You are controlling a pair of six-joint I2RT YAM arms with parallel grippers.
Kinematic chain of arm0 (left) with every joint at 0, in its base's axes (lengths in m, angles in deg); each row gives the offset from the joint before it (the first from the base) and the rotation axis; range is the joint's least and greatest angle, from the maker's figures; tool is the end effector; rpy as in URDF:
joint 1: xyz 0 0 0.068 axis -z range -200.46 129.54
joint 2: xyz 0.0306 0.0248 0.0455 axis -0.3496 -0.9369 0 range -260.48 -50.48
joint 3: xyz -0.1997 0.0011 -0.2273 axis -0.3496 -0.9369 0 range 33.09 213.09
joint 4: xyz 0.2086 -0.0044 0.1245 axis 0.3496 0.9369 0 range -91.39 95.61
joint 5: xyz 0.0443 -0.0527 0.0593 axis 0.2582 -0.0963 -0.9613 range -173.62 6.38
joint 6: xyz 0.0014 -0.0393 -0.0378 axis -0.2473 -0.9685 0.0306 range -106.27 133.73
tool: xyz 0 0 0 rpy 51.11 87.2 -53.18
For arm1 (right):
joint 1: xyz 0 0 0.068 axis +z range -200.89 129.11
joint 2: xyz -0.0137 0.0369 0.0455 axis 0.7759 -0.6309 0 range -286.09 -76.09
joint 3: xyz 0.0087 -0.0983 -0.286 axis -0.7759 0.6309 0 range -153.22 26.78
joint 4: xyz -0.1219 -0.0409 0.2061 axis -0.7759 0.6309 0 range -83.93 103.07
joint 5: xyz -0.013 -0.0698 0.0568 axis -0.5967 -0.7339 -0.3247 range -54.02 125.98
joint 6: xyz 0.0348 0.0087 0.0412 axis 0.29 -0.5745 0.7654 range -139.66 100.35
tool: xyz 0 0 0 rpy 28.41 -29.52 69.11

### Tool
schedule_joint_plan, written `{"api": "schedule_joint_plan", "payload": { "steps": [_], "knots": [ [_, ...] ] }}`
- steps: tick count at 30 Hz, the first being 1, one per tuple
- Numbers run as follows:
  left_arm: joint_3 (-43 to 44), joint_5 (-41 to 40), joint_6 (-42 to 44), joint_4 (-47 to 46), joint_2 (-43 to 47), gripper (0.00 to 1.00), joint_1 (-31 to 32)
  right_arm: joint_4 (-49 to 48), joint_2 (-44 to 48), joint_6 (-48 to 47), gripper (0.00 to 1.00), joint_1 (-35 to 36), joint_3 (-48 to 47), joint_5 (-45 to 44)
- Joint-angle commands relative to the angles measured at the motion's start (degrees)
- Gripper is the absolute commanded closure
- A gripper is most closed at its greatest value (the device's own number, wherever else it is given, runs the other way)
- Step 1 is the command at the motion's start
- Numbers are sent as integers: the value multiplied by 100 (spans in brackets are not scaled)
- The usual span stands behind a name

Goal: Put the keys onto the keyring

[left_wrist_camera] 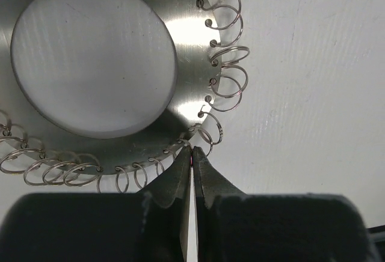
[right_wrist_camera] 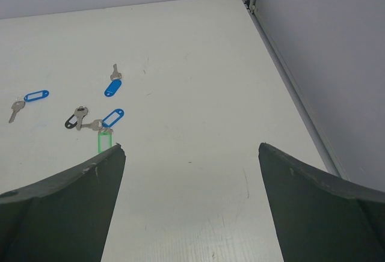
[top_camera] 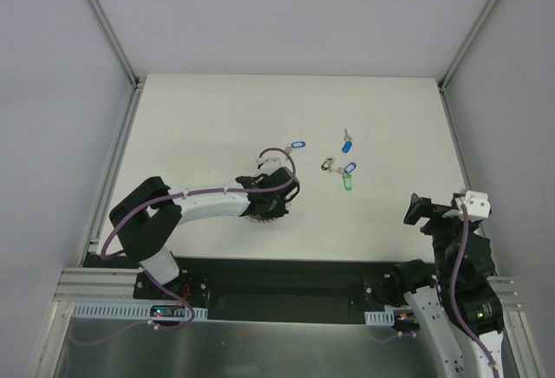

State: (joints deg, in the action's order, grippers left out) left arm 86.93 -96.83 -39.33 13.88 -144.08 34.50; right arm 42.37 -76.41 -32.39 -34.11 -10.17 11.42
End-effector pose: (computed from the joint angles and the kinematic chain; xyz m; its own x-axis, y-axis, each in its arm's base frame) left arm 0.1864 -0.2512 0.2199 -0.8597 -0.1290 -0.4943 0.0580 0.9367 -0.3454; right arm -0.0171 -0.0211 0.2982 -0.0243 -0.2168 -0.9759 0.1333 0.9668 -0.2180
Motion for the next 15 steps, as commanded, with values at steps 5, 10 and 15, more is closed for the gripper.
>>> {"api": "schedule_joint_plan", "payload": {
  "steps": [5,10,15],
  "knots": [
    [451,-393,-653,-208,-255,99,138,-184,1130,-142,4,63,12,258],
    [530,-471,-697,-279,-281,92,138,-193,1130,-151,4,72,21,276],
    [487,-577,-688,-270,-185,79,138,-193,1139,-159,4,89,30,276]
  ]
}}
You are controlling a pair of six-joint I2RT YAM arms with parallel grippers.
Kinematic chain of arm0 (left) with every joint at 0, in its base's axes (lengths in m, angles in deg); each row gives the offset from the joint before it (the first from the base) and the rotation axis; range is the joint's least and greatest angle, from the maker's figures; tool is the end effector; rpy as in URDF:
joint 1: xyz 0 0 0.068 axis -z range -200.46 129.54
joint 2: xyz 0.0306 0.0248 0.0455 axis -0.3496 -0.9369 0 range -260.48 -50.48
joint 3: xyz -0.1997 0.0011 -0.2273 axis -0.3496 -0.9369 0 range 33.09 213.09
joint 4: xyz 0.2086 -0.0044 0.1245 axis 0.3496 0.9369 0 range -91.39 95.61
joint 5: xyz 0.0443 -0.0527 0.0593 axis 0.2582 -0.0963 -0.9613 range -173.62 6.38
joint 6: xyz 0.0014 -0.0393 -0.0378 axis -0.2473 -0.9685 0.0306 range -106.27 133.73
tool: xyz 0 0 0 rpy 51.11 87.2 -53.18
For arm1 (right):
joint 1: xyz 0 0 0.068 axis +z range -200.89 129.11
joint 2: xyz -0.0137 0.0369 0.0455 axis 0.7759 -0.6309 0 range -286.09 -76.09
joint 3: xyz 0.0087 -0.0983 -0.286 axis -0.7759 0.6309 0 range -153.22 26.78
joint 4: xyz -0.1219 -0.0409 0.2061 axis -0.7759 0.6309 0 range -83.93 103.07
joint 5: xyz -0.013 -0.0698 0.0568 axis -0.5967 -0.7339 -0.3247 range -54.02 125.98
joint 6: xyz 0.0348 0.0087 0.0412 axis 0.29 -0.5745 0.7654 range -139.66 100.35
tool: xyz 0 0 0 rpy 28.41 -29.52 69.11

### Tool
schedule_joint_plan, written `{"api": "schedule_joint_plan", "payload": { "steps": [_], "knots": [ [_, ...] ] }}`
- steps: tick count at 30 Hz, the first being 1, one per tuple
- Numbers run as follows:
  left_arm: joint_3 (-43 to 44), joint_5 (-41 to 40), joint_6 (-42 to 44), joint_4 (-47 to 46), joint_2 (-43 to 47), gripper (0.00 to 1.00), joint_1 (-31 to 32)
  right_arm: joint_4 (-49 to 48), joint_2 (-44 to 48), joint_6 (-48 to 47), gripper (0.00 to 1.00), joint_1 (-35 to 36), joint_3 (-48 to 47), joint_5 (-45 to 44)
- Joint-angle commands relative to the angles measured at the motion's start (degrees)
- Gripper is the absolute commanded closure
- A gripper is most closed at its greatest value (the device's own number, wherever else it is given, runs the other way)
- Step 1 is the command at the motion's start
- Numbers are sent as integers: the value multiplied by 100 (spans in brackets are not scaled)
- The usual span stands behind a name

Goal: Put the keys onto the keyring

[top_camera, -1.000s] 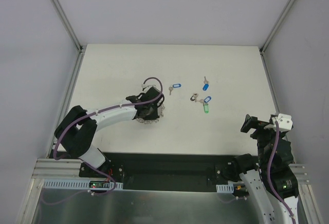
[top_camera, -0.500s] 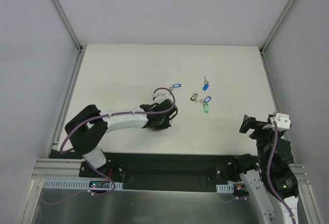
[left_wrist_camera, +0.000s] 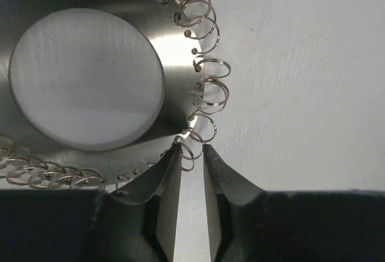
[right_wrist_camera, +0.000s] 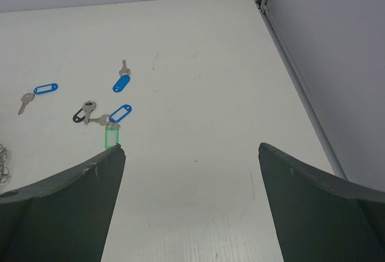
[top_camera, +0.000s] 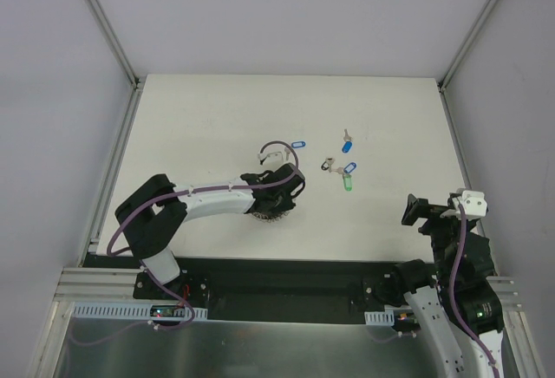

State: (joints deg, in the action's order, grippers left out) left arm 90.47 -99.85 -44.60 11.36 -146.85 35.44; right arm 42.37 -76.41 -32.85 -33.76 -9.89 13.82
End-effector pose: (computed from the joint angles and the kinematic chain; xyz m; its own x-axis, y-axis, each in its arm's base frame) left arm 0.1952 -0.2699 0.2256 -0.8252 -0.2385 -0.5120 -0.0080 0.9113 -0.4116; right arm -0.0160 -0.0194 0.2970 -0.0190 -0.2271 -0.9737 0.0856 0.9699 -0.2279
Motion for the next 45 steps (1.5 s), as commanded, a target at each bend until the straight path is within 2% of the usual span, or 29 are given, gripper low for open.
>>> {"api": "schedule_joint_plan", "payload": {
  "steps": [1,7,8,10,11,15,17,18,21,24,29,34,37,38,40,41,42,45],
  "knots": [
    [89,-354,-153,-19,128,73,44,-193,1130,-105,4,54,-7,18],
    [-87,-846,294,-10,813,49,9,-263,1113,-122,4,45,-16,-26],
    [-122,-943,522,-10,1040,39,-9,-272,1104,-122,4,45,-16,-26],
    [-183,-952,777,-1,1296,32,-123,-281,1095,-149,4,45,-34,35],
    [-201,-918,1049,8,1549,25,-193,-272,1060,-184,4,45,-86,105],
    [-307,-200,1692,148,2148,11,-798,-18,613,-88,4,45,-375,238],
    [-368,136,1999,306,2499,7,-1316,202,306,-26,4,54,-542,342],
    [-395,268,2105,359,2632,1,-1466,272,34,-34,4,54,-691,465],
    [-439,577,2649,552,3080,1,-1959,571,-712,280,4,54,-842,388],
    [-264,410,3028,930,3449,1,-2144,625,-1180,334,4,45,-895,404],
    [97,-72,4010,1133,4055,1,-2188,353,-2217,818,4,54,-869,1528],
    [45,-530,4523,1124,4382,1,-2206,-629,-3333,1151,4,115,-509,2872],
    [-148,-557,4532,1045,4461,1,-2241,-1229,-4097,1449,4,571,-350,2708],
    [-175,-505,4549,1054,4435,1,-2293,-1352,-4482,1451,4,982,-359,2577],
    [-184,-407,4654,1054,4417,1,-2364,-1633,-4993,1346,3,1423,-534,2251],
    [-210,-442,4663,1045,4452,1,-2364,-1704,-5257,936,2,1773,-622,2076],
    [-236,-443,4672,1045,4470,1,-2373,-1818,-5851,697,1,1916,-866,2153],
    [-324,-390,4786,1027,4593,1,-2364,-1714,-7108,-565,6,2268,-1498,2820]
  ]
}}
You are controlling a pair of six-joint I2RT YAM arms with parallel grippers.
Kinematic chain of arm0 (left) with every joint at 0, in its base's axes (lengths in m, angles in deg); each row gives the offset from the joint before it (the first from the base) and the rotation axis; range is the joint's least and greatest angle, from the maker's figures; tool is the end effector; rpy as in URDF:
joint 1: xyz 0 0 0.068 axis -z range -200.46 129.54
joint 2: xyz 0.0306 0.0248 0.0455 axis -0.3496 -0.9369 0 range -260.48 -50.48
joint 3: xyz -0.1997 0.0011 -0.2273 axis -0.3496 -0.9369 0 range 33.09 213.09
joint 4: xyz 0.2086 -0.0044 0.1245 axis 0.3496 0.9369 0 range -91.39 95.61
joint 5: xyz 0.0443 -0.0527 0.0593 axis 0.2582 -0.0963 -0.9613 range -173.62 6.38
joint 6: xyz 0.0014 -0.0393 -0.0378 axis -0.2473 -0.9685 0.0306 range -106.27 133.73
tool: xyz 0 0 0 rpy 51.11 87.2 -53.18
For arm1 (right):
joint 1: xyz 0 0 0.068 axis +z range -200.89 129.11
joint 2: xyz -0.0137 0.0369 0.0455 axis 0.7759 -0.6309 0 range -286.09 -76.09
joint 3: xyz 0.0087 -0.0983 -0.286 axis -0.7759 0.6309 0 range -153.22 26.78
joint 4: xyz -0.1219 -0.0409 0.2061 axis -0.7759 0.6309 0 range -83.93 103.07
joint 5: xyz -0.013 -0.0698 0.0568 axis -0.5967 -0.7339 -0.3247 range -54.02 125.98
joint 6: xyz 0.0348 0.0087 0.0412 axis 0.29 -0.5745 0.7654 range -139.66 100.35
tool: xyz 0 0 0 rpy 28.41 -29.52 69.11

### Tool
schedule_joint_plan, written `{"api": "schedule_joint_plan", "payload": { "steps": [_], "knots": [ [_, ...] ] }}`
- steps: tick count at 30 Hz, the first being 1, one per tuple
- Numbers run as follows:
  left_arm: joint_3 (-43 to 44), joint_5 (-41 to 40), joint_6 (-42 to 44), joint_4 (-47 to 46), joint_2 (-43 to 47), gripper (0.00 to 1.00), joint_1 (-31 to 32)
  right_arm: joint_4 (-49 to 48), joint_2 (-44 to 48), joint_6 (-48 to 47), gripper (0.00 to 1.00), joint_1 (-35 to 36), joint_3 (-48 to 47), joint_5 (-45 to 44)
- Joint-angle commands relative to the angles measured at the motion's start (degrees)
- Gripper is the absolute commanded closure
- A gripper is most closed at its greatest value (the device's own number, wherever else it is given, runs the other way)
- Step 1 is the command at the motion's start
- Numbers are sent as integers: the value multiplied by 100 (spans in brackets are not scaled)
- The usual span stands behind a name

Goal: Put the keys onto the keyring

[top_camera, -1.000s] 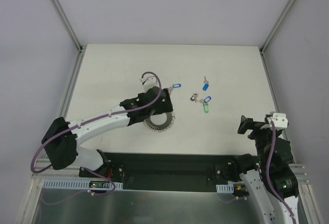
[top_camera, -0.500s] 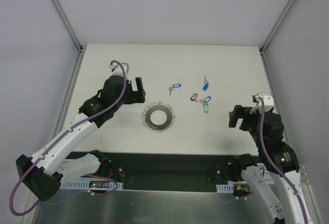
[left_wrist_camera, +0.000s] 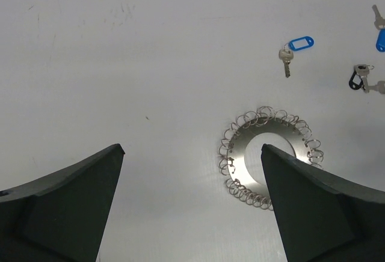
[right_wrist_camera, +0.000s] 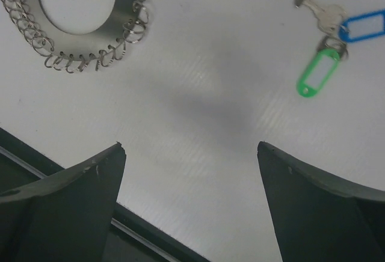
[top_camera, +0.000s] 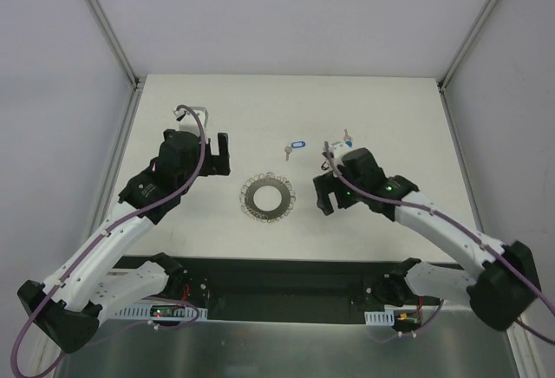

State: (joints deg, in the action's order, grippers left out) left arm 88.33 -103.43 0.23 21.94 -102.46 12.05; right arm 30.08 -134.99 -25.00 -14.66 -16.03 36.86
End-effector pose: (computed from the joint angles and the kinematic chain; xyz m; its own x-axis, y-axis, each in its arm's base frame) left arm 0.1430 -0.0764 0.3811 -0.3367 -0.0456 -0.9405 0.1631 0.9809 -0.1060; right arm 0.1492 0.1099 0.2898 -0.4613 -0.4534 -0.7627 -0.6462 0.7607 -0.0614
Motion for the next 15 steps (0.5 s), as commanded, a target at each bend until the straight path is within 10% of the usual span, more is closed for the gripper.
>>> {"api": "schedule_joint_plan", "payload": {
  "steps": [1,15],
  "knots": [
    [-128,-57,382,-39,180,1,-26,-398,-1595,-1590,11,489,-1061,570],
    [-225,-357,576,-110,329,1,-26,508,-4226,-3447,59,983,-3041,931]
  ]
}}
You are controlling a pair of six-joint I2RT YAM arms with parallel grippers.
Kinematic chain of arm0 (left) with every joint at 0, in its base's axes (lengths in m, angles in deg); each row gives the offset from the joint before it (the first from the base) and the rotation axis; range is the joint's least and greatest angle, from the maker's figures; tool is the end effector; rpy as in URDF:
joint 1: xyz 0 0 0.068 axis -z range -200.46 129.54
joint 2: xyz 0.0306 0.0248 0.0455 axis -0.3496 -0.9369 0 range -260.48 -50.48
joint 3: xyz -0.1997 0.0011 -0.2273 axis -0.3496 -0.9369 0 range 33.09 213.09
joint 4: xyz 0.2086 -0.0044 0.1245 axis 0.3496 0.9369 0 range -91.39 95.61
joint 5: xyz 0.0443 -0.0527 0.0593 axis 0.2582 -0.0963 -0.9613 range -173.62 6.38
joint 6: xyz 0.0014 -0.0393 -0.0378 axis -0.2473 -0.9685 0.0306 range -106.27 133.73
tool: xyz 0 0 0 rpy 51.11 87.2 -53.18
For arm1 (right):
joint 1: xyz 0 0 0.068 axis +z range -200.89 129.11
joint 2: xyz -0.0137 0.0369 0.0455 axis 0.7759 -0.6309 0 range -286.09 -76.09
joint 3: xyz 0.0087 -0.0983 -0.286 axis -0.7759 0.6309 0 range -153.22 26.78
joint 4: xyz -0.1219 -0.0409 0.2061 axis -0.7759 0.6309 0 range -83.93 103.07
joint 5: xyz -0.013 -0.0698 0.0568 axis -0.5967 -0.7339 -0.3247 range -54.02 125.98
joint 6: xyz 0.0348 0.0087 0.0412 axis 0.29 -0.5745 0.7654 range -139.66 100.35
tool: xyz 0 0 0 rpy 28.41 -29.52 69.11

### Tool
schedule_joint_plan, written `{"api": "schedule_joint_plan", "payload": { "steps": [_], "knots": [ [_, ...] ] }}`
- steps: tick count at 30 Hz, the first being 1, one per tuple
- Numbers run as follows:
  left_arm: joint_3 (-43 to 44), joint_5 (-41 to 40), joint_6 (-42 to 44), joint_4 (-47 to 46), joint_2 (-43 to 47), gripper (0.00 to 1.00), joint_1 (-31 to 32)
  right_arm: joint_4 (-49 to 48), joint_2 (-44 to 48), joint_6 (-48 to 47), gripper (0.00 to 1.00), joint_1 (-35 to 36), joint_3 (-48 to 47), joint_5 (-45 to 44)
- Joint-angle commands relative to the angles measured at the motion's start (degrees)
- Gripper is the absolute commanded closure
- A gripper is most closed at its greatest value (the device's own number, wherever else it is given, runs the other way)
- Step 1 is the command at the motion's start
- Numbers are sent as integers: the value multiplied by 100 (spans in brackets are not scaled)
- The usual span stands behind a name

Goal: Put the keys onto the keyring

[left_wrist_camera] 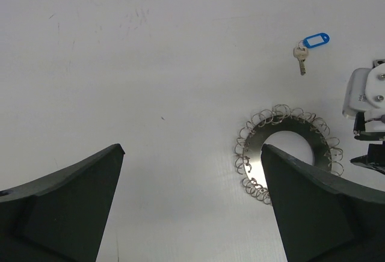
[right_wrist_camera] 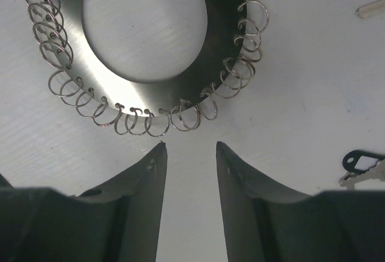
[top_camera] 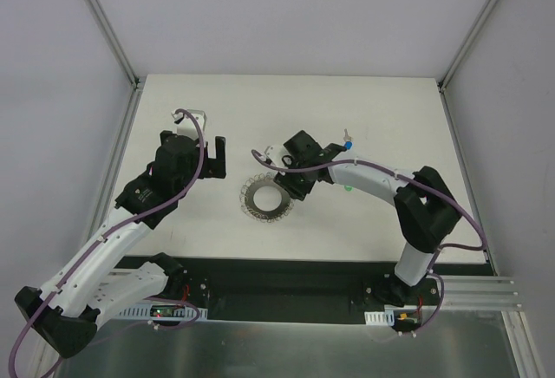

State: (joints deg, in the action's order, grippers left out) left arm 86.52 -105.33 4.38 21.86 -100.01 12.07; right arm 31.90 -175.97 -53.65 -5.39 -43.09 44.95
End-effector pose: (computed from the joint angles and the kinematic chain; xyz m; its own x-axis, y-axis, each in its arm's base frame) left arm 0.1347 -0.0698 0.3770 -0.3089 0.0183 -0.9509 0.1573 0.9870 -0.0321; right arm 0.2464 0.2588 0.2520 -0.0526 -0.8414 -0.5379 -0.9592 0.1923 -0.2070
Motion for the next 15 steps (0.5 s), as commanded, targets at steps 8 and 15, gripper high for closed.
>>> {"api": "schedule_joint_plan", "payload": {
  "steps": [8,15],
  "knots": [
    [-69,-131,187,-118,59,1,-28,441,-357,-889,65,135,-440,298],
    [-69,-87,179,-118,58,1,-28,669,-497,-1126,66,240,-721,281]
  ]
}}
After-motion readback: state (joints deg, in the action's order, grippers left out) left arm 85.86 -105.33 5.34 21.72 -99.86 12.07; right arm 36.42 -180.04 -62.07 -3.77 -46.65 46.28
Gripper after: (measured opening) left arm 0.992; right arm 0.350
